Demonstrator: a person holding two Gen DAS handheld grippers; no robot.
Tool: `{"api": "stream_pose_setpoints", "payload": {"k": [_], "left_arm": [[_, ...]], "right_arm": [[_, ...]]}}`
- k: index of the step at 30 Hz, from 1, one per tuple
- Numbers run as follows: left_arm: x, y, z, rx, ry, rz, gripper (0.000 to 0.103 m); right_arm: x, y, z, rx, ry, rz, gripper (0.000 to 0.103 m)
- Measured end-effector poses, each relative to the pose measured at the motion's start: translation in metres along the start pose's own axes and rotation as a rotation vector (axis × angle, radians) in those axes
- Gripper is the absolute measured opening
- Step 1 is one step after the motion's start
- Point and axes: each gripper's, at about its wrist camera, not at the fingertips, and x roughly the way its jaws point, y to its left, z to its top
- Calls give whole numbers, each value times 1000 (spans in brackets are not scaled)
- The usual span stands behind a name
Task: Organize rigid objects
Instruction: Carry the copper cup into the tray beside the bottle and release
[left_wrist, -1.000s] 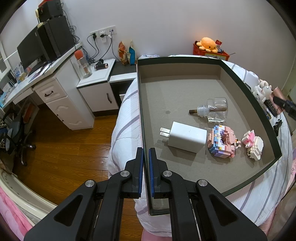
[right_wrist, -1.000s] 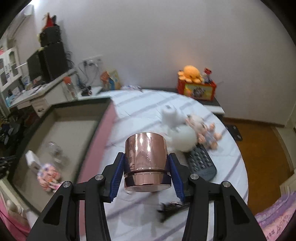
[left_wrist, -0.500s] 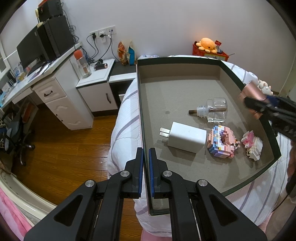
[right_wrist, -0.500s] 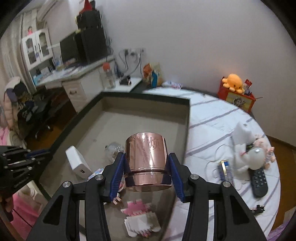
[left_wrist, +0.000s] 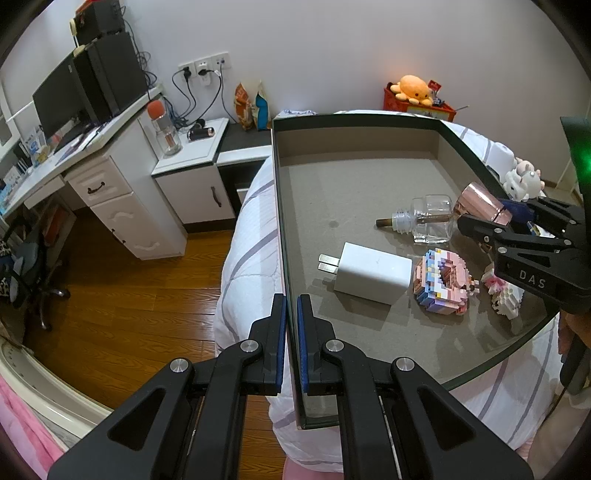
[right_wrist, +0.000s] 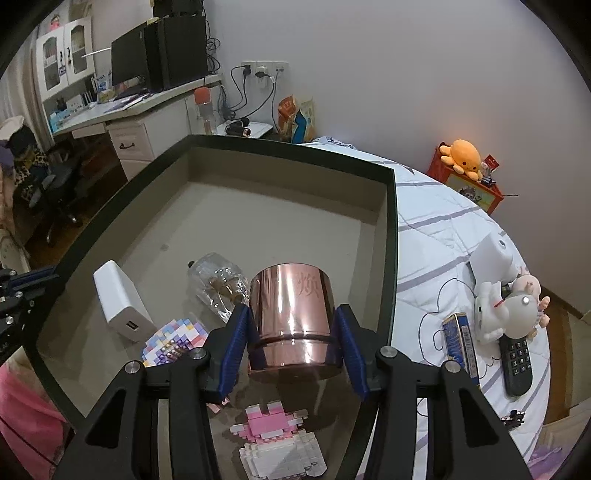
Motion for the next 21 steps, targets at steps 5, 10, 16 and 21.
{"api": "stream_pose_setpoints", "payload": {"k": [5, 10, 16, 21], "left_arm": [[0, -2, -2, 3, 0, -1, 7], [-1, -1, -2, 0, 1, -2, 7], [-1, 1, -2, 1, 1, -4, 7], [-1, 2, -3, 1, 0, -1, 7]], "right_arm": [[-4, -2, 0, 13, -17, -11, 50], [-25, -13, -3, 39, -66, -2, 50], [-63, -52, -15, 122, -152, -27, 50], [-76, -96, -36, 215, -154, -108, 59]]}}
